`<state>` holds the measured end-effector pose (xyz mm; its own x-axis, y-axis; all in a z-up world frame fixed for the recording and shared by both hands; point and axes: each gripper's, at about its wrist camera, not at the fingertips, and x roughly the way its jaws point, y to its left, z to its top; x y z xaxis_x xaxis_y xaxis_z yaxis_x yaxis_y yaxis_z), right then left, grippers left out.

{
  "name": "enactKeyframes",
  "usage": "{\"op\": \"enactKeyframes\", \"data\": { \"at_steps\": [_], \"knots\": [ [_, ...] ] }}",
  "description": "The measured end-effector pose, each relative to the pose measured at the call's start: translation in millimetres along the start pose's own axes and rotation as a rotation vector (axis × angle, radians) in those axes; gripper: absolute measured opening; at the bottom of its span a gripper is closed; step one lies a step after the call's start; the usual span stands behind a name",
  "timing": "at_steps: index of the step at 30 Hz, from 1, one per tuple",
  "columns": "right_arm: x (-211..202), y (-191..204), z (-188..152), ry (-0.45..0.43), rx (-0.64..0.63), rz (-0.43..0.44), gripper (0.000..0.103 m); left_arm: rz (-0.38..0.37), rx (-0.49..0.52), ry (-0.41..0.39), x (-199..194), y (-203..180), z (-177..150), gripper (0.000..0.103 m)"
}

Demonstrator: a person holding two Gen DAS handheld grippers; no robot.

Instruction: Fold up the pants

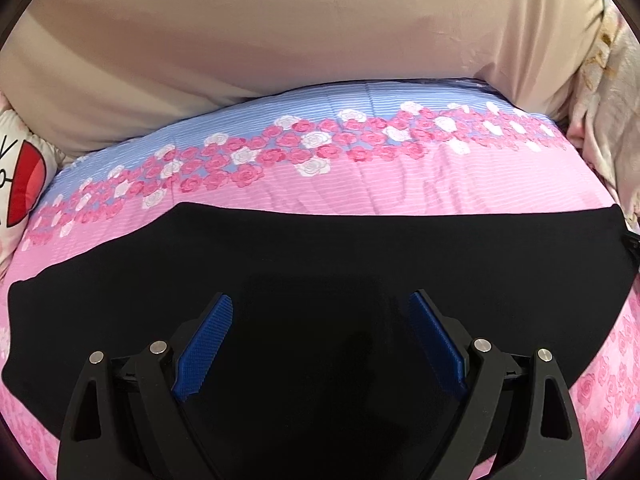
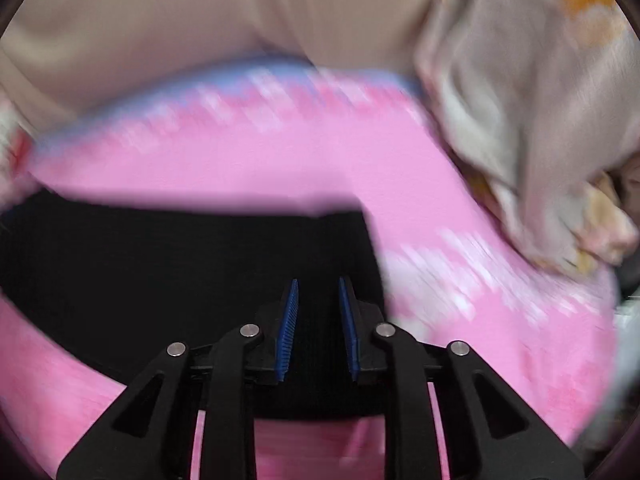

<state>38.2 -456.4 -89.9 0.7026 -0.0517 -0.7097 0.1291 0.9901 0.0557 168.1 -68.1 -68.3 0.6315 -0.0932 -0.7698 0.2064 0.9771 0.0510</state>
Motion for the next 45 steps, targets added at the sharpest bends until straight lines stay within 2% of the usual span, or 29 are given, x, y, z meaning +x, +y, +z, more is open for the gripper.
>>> {"op": "enactKeyframes", "data": {
  "at_steps": [2,4,5,6,7,9,11,13,14,15,17,20,25,27,34,36,39,41,45],
  "knots": [
    [-18,-11,2,-0.053,0.109,-0.012,0.009,0.002,0.011,-0.002,-4,-1,-2,0.087],
    [-32,-4,2,-0.087,0.110,0.026,0.012,0.002,0.012,-0.008,-9,1,-6,0.087],
    [-31,1,-2,-0.076,0.097,0.046,0.012,-0.001,0.006,-0.007,-10,4,-8,0.087],
    [-23,4,-5,-0.036,0.080,0.024,0.012,-0.003,-0.001,-0.004,-10,5,-10,0.087],
    [-7,3,-11,0.043,0.051,-0.037,0.012,-0.004,-0.008,0.001,-10,6,-11,0.087],
    [-15,-1,-14,0.006,0.095,-0.018,0.010,-0.003,-0.024,0.012,-10,10,-14,0.087],
    [-37,1,-13,-0.048,0.164,-0.029,0.016,0.000,-0.029,0.008,-14,13,-17,0.087],
    [-55,4,-14,-0.099,0.206,0.019,0.016,0.004,-0.033,-0.005,-22,16,-20,0.087],
    [-62,5,-18,-0.107,0.257,0.065,0.021,0.010,-0.037,-0.009,-25,18,-21,0.087],
    [-69,-1,-26,-0.103,0.314,0.098,0.044,0.025,-0.045,-0.012,-28,22,-23,0.087],
    [-71,-8,-41,-0.097,0.454,0.122,0.080,0.040,-0.060,-0.010,-31,27,-25,0.087],
    [-75,-17,-64,-0.122,0.586,0.175,0.080,0.037,-0.095,-0.014,-38,38,-30,0.087],
    [-59,-31,-81,-0.121,0.704,0.191,0.076,0.072,-0.129,-0.015,-48,56,-39,0.087],
    [-55,-34,-82,-0.139,0.741,0.201,0.069,0.087,-0.154,-0.011,-49,66,-43,0.087],
    [-35,-29,-66,-0.178,0.773,0.212,0.063,0.108,-0.227,-0.011,-61,97,-58,0.087],
    [-27,-28,-62,-0.186,0.789,0.234,0.056,0.116,-0.231,-0.013,-63,102,-61,0.087],
    [-20,-26,-60,-0.197,0.791,0.223,0.048,0.121,-0.247,-0.010,-64,111,-66,0.087],
    [-14,-27,-62,-0.197,0.809,0.235,0.022,0.125,-0.258,-0.008,-66,119,-68,0.087],
    [-16,-34,-68,-0.238,0.867,0.272,0.014,0.133,-0.276,-0.009,-67,133,-73,0.087]
  ]
}}
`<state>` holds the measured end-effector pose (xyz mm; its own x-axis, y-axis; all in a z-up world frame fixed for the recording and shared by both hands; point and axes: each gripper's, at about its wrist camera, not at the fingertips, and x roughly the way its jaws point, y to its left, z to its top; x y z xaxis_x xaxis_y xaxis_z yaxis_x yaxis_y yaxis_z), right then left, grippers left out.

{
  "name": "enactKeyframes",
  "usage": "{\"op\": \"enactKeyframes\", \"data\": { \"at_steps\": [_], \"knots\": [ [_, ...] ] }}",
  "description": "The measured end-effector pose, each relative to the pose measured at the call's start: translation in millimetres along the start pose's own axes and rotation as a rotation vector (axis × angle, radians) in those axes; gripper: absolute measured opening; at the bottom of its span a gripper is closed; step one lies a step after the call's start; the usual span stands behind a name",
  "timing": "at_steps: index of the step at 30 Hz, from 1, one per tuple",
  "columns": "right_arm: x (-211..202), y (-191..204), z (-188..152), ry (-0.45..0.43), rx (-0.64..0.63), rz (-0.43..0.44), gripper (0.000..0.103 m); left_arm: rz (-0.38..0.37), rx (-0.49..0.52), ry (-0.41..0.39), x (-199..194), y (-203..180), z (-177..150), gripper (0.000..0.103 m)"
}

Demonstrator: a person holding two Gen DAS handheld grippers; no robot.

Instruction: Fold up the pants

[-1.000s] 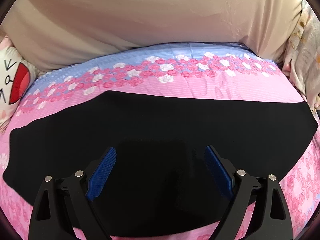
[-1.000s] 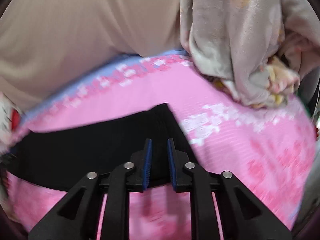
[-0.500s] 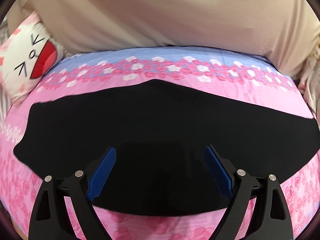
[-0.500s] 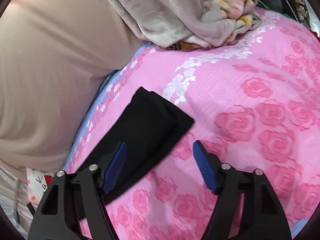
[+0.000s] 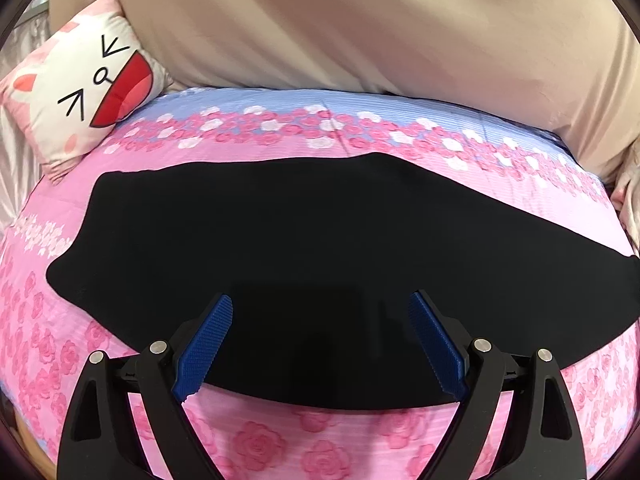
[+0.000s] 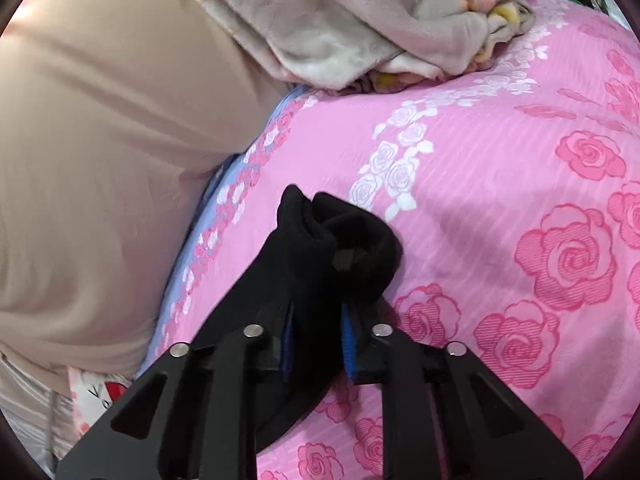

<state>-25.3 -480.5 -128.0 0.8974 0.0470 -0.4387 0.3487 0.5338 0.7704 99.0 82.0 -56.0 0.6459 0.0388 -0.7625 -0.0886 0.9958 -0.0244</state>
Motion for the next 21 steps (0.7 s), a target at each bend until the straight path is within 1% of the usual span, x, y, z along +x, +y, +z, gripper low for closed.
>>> {"op": "enactKeyframes", "data": {
  "at_steps": [1,3,5,7,10,11,13,14,15,17,19,20,21],
  "knots": [
    [-5,-2,1,-0.024,0.012,0.010,0.014,0.005,-0.003,-0.004,0,3,0,0.087],
    [-9,-5,1,-0.040,0.025,0.013,0.013,0.019,-0.014,-0.002,3,12,0,0.087],
    [-5,-6,0,-0.026,0.022,-0.018,0.013,0.020,-0.023,0.007,7,19,0,0.087],
    [-5,8,-3,-0.025,-0.019,-0.041,0.012,0.014,-0.034,0.018,11,25,0,0.087],
    [-15,60,-11,-0.036,-0.122,0.051,0.011,0.006,-0.036,0.024,15,29,0,0.087],
    [-17,93,-17,-0.028,-0.194,0.089,0.011,0.000,-0.036,0.021,15,29,1,0.087],
    [-16,136,-30,-0.002,-0.290,0.149,0.011,-0.013,-0.037,0.014,15,30,2,0.087],
    [-12,170,-44,0.022,-0.363,0.192,0.011,-0.019,-0.037,0.011,14,31,3,0.087],
    [-10,187,-52,0.039,-0.400,0.216,0.011,-0.025,-0.039,0.006,13,32,3,0.087],
    [2,232,-81,0.094,-0.488,0.285,0.011,-0.033,-0.043,-0.001,10,36,3,0.087],
    [16,266,-111,0.155,-0.547,0.347,0.011,-0.042,-0.049,-0.006,7,42,2,0.087],
    [28,286,-133,0.200,-0.586,0.378,0.011,-0.041,-0.050,-0.007,6,44,1,0.087],
    [33,296,-147,0.227,-0.612,0.392,0.011,-0.036,-0.055,-0.013,4,50,0,0.087]
  ]
}}
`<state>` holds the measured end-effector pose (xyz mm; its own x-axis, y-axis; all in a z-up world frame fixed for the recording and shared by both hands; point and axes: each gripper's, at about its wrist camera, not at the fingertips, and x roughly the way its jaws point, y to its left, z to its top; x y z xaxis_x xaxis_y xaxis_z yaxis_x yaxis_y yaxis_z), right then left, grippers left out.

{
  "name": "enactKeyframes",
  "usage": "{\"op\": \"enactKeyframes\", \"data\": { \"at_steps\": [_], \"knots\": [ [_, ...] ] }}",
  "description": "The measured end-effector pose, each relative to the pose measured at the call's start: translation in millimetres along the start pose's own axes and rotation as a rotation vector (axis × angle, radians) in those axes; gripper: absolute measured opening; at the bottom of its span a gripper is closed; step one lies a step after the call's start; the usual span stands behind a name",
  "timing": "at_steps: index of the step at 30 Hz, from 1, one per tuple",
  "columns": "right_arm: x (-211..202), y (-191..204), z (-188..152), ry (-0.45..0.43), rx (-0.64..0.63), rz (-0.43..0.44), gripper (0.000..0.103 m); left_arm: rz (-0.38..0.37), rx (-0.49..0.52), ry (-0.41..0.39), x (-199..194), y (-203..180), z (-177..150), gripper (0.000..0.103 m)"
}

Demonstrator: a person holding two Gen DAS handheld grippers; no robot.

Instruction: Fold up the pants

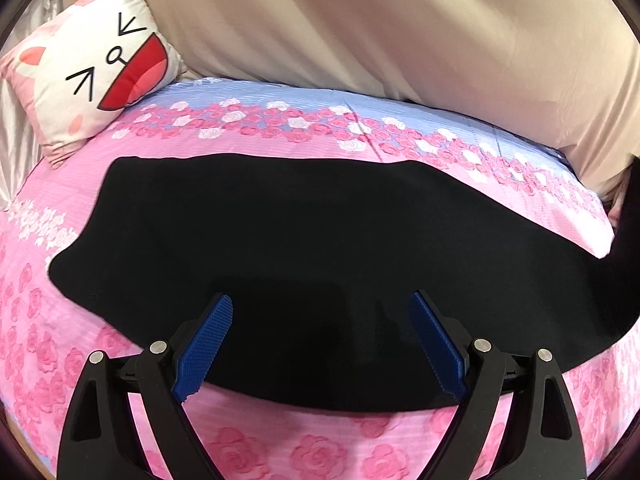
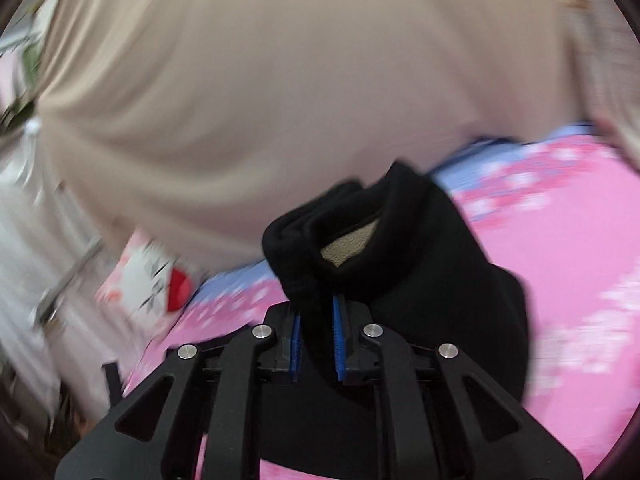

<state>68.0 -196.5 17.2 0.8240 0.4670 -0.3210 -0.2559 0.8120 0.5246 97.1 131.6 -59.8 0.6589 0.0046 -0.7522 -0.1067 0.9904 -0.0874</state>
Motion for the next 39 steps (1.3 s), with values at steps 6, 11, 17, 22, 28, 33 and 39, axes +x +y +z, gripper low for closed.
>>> {"op": "enactKeyframes", "data": {
  "at_steps": [6,11,17,22,28,33,39],
  "knots": [
    [94,65,-49,0.194,-0.092,0.096,0.006,0.009,-0.034,-0.018,-14,26,-3,0.087],
    [134,88,-87,0.289,-0.124,0.098,0.006,0.027,-0.051,-0.045,-22,41,-4,0.087],
    [140,109,-118,0.365,-0.334,-0.039,0.009,0.010,-0.074,-0.043,-21,53,-5,0.087],
    [119,131,-136,0.305,-0.579,-0.170,0.060,-0.004,-0.071,-0.034,-17,55,-9,0.087],
    [83,145,-148,0.251,-0.719,-0.154,0.080,-0.011,-0.075,-0.025,-16,57,-13,0.087],
    [98,143,-120,0.244,-0.671,-0.162,0.084,-0.018,-0.085,-0.020,-13,55,-14,0.087],
    [157,133,-141,0.408,-0.743,-0.125,0.068,-0.036,-0.061,-0.034,-22,44,-15,0.087]
  ]
}}
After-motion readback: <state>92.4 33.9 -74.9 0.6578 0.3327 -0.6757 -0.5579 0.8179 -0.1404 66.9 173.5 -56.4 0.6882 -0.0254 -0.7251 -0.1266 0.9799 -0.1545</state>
